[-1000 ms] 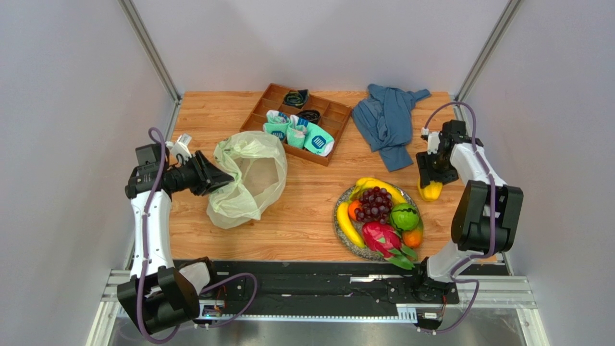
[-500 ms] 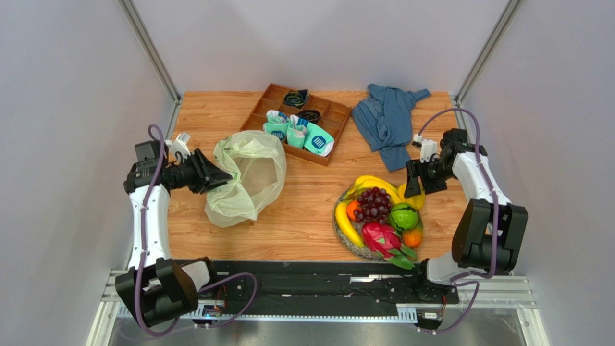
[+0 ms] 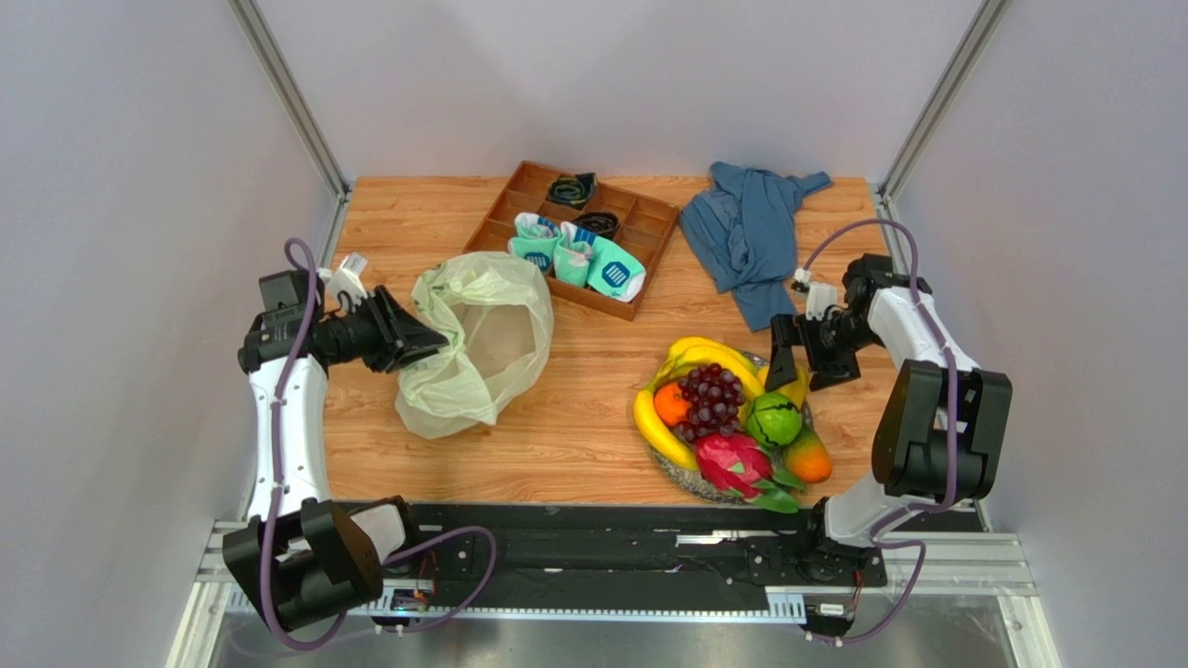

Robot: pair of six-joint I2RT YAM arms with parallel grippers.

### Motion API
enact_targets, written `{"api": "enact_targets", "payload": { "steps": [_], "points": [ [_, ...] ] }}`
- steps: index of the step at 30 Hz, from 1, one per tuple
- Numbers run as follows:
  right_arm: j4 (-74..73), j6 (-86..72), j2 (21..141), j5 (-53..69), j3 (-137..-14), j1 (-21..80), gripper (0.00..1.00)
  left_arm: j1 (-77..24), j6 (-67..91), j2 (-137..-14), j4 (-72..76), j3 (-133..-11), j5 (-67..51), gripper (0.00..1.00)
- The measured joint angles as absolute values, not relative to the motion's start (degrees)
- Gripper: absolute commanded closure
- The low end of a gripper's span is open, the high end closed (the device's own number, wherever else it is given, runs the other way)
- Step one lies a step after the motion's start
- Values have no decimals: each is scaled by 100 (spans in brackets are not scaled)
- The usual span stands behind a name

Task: Take the fake fruits out of the plastic bag

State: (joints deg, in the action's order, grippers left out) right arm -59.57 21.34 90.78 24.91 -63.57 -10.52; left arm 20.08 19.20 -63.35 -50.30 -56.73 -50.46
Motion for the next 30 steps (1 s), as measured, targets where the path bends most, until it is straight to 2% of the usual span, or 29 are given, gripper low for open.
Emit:
{"api": "enact_targets", "payload": {
  "steps": [6, 10, 11, 12, 13, 16, 21, 26, 30],
  "points": [
    [-6064, 2080, 9067, 2434, -6530, -1057, 0, 2008, 1920, -6333, -5030, -5673, -5048, 57],
    [-6088, 2080, 8956, 2375, -6700, -1098, 0, 2008, 1920, -6333, -5030, -5673, -5046, 48],
    [-6097, 2080, 8910, 2362, -6764, -1120, 0, 2008, 1920, -6333, -5028, -5673, -5043, 44],
    [-6117, 2080, 8862, 2355, -6849, -1149, 0, 2008, 1918, -6333, -5028, -5673, -5039, 24],
    [-6128, 2080, 8827, 2351, -6919, -1175, 0, 2008, 1914, -6333, -5028, -5673, -5037, 17],
    [-6112, 2043, 8674, 2340, -7175, -1269, 0, 2008, 1887, -6333, -5028, -5675, -5011, 6],
    [-5669, 1778, 8051, 2211, -7424, -1380, 0, 2010, 1857, -6340, -5054, -5811, -4939, 4],
    [-4316, 1133, 6899, 1577, -7148, -1396, 0, 2010, 1586, -6488, -5196, -6689, -4941, 3],
    [-3710, 709, 6556, 1004, -7091, -1396, 0, 2018, 1210, -6558, -5280, -7437, -4831, 2]
  ]
}}
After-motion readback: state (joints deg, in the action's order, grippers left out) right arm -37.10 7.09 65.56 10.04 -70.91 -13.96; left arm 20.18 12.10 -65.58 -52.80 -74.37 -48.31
